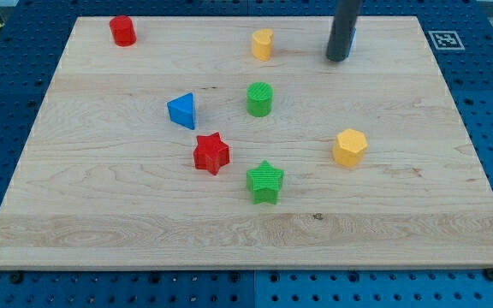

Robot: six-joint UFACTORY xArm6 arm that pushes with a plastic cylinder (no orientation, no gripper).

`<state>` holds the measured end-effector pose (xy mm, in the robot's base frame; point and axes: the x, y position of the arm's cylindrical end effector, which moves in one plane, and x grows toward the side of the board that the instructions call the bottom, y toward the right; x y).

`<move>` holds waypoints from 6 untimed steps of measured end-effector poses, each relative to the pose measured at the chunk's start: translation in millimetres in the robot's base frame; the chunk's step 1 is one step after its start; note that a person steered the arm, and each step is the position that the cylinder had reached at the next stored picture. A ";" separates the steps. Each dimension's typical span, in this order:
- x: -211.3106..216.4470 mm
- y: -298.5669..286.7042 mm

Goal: Slide the yellow heart to the top left of the green circle

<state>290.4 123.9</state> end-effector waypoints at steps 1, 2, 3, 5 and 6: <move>-2.5 -38.5; -13.4 -52.8; -33.6 -53.2; -21.2 -91.7; 16.5 -118.5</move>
